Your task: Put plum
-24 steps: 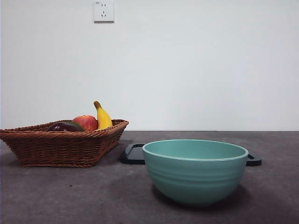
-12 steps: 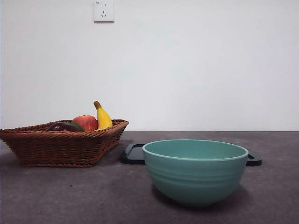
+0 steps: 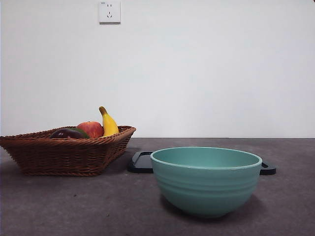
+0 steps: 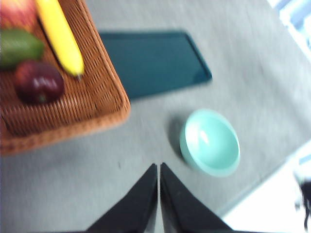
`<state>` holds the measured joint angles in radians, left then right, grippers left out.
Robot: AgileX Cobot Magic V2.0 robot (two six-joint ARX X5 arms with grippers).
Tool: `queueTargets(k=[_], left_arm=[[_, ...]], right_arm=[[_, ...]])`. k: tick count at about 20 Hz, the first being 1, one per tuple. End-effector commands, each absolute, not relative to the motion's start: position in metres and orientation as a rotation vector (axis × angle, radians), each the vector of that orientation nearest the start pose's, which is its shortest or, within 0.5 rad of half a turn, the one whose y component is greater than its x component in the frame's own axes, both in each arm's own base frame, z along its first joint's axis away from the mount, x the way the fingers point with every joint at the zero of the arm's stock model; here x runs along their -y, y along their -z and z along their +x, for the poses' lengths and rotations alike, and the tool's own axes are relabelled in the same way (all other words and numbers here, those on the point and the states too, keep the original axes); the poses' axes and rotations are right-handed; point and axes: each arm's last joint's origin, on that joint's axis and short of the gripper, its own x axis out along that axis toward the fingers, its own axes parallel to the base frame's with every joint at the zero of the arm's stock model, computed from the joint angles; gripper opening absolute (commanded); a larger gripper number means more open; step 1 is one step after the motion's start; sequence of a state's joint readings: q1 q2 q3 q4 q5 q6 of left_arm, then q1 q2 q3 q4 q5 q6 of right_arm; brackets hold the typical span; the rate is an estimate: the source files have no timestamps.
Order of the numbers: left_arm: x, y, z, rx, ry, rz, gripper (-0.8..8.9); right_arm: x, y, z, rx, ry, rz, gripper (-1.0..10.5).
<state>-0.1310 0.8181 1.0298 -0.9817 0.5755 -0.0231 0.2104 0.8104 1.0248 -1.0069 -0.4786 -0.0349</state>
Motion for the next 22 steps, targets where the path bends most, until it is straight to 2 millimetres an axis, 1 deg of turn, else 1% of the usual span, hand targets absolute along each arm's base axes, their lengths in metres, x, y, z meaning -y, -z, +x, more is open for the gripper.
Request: queueTargets(k=[1, 8, 9, 11, 12, 13, 14, 15, 16, 19, 22], left_arm=[[0.0341, -0.3470, 0.1265, -0.771, 0.705, -0.125, 0.08], [0.0347, -0.3486, 0.1280, -0.744, 0.712, -0.112, 0.11], [0.0348, -0.3490, 0.1283, -0.739, 0.712, -0.111, 0.34], [0.0348, -0.3491, 0.1285, -0.737, 0.712, -0.112, 1.60], [0.0348, -0.3491, 0.1285, -0.738, 0.711, -0.114, 2.63], [0.0348, -0.3491, 0.1284, -0.739, 0.711, -0.114, 3.41], [0.0348, -0.3491, 0.1284, -0.739, 0.711, -0.114, 3.96], [0.0348, -0.3491, 0.1285, -0.738, 0.710, -0.114, 4.18], [0.0348, -0.3491, 0.1285, -0.741, 0.708, -0.119, 4.25], [0.0347, -0.3491, 0.1285, -0.749, 0.696, -0.139, 4.72], [0.0346, -0.3490, 0.1287, -0.757, 0.683, -0.158, 4.74]], right_arm=[[-0.0444, -0.3433, 0.1225, -0.783, -0.724, 0.049, 0.1], [-0.0472, -0.3426, 0.1207, -0.793, -0.749, 0.034, 0.1], [-0.0472, -0.3426, 0.1207, -0.793, -0.749, 0.034, 0.1], [-0.0472, -0.3426, 0.1207, -0.793, -0.749, 0.035, 0.1], [-0.0472, -0.3426, 0.1207, -0.793, -0.748, 0.035, 0.6], [-0.0472, -0.3426, 0.1207, -0.793, -0.748, 0.035, 1.7], [-0.0472, -0.3426, 0.1207, -0.793, -0.748, 0.035, 2.8], [-0.0472, -0.3426, 0.1207, -0.793, -0.748, 0.035, 3.5], [-0.0472, -0.3426, 0.1207, -0.793, -0.748, 0.035, 3.9], [-0.0472, -0.3427, 0.1207, -0.793, -0.748, 0.036, 3.9], [-0.0472, -0.3427, 0.1207, -0.794, -0.747, 0.038, 3.9]])
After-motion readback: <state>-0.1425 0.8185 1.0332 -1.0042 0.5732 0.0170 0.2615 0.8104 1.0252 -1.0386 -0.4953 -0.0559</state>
